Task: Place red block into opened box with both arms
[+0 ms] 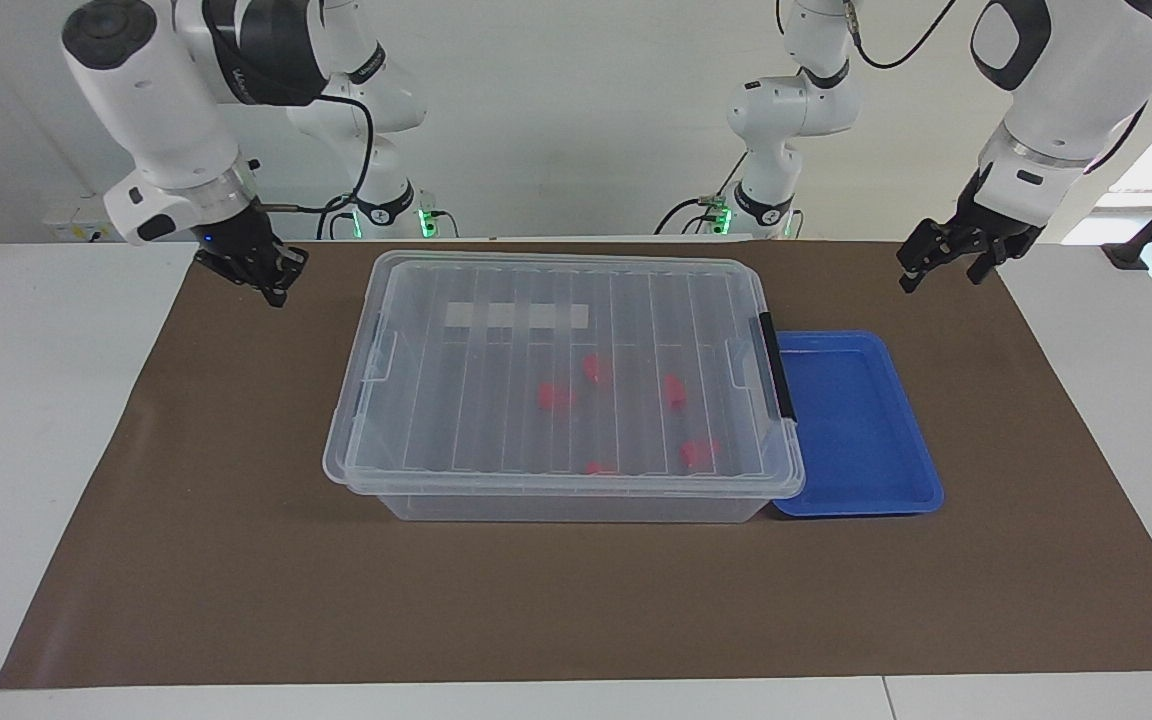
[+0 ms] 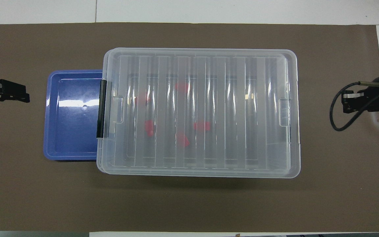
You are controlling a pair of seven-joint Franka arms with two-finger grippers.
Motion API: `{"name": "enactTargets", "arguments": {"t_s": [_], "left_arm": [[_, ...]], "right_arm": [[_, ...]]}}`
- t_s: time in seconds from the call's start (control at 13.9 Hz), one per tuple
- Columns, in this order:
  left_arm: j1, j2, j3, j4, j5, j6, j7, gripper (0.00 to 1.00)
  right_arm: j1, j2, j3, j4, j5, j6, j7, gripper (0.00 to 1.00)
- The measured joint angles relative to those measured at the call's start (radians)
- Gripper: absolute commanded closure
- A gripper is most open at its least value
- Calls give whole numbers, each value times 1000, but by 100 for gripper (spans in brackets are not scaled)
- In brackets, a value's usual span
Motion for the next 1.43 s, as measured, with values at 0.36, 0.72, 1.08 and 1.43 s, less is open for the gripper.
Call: {"name": "enactTargets", "arguments": {"t_s": [0.36, 0.72, 1.08, 1.43], "left_arm": [[0, 0, 0, 0, 0, 0, 0, 0], [0, 0, 0, 0, 0, 0, 0, 0], [0, 0, 0, 0, 0, 0, 0, 0], [0, 0, 0, 0, 0, 1, 0, 0]], "right_arm": [[4, -18, -23, 11, 0, -67, -59, 0], [9, -20, -25, 12, 0, -53, -61, 0], [10, -20, -24, 15, 0, -53, -73, 0], [10, -20, -22, 20, 0, -34, -73, 0]]}}
